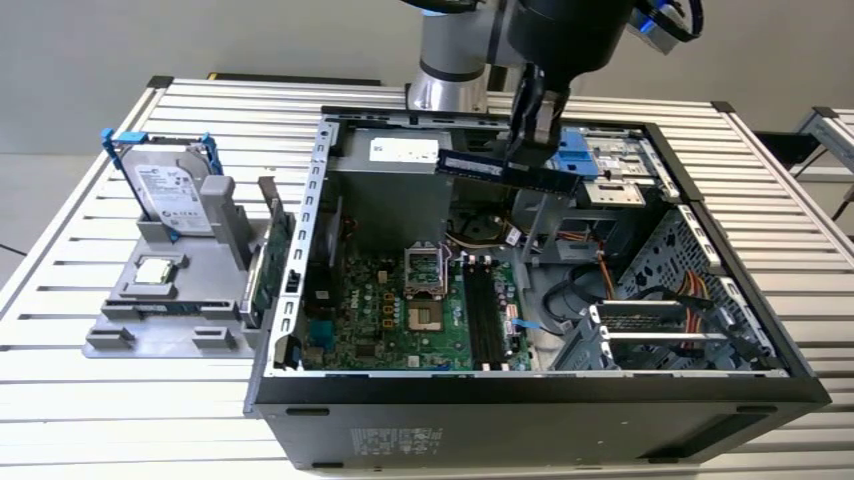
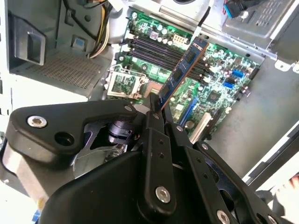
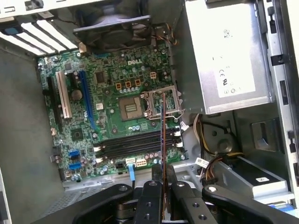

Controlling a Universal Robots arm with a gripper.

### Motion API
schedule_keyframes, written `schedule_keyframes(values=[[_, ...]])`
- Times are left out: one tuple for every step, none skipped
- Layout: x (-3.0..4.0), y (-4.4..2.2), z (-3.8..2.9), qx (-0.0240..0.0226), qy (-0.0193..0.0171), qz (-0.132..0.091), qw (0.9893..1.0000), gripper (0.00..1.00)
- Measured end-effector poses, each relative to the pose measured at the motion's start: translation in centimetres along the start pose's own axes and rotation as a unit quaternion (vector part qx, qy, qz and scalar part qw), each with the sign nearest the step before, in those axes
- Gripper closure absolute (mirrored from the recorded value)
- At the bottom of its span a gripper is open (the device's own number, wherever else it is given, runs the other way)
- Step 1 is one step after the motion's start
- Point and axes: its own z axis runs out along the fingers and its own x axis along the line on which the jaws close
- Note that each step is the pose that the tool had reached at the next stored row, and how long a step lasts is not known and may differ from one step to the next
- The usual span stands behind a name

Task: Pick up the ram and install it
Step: 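Pick up the ram and move it above insertion slot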

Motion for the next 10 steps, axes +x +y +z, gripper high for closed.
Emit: schedule_keyframes(values=[[0.0,0.0,0.0,0.0,-0.0002,0.006,1.0,1.0],[0.0,0.0,0.0,0.0001,-0.0005,0.012,0.9999,1.0],[0.0,0.0,0.0,0.0002,-0.0008,0.019,0.9998,1.0],[0.0,0.0,0.0,0.0002,-0.001,0.026,0.9997,1.0],[0.0,0.0,0.0,0.0002,-0.0013,0.033,0.9995,1.0],[0.0,0.0,0.0,0.0003,-0.0016,0.041,0.9992,1.0],[0.0,0.0,0.0,0.0004,-0.0019,0.049,0.9988,1.0],[0.0,0.0,0.0,0.0004,-0.0021,0.055,0.9985,1.0],[0.0,0.0,0.01,0.0004,-0.0024,0.061,0.9981,1.0],[0.0,0.0,0.0,0.0005,-0.0027,0.068,0.9977,1.0]])
